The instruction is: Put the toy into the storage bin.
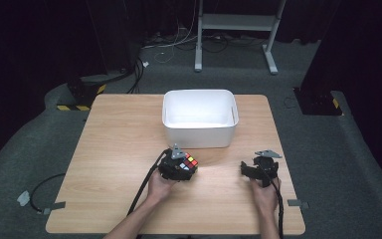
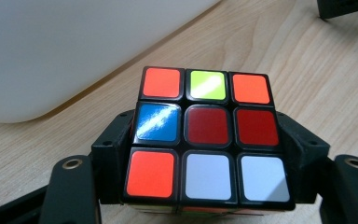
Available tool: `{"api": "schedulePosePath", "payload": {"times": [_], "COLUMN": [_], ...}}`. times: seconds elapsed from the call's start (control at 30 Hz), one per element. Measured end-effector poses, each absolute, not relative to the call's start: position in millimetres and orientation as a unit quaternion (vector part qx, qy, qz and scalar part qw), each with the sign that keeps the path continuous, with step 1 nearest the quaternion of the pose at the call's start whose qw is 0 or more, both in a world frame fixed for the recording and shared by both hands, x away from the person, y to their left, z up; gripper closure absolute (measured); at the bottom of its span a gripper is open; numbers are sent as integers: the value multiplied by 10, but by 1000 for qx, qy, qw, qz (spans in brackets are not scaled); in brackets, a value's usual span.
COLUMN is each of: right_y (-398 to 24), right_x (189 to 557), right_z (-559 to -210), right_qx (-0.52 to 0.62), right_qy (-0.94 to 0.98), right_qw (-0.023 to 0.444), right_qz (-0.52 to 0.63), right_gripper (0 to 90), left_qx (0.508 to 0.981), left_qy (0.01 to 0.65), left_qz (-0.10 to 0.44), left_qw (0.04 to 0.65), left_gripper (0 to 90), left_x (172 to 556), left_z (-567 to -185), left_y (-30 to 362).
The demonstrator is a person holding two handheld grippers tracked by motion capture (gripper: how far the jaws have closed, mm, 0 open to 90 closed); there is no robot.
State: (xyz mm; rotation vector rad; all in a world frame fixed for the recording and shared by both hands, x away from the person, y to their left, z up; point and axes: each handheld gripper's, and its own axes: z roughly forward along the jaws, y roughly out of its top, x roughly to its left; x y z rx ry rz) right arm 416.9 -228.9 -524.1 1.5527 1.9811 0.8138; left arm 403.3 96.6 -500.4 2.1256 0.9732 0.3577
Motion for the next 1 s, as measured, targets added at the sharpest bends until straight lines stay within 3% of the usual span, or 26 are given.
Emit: {"api": "schedulePosePath", "payload": {"times": [0.1, 0.37, 1.0], "right_y": [-2289, -2289, -2290], "right_x": [4169, 4170, 4170], "right_z": [-5241, -5241, -5241], "right_qx": [570, 570, 569], "right_qy": [726, 726, 726], "right_qw": [245, 244, 244], "right_qz": [298, 299, 299], "right_gripper": [158, 158, 158], "left_qx": [823, 832, 836], "left_qy": [389, 372, 355], "left_qz": [115, 127, 97], "left_qw": [397, 391, 407], "left_gripper": [328, 330, 332], "left_x": [4055, 4011, 3998], "left_z": [-4973, -4845, -4470], "left_y": [998, 1016, 1131]}}
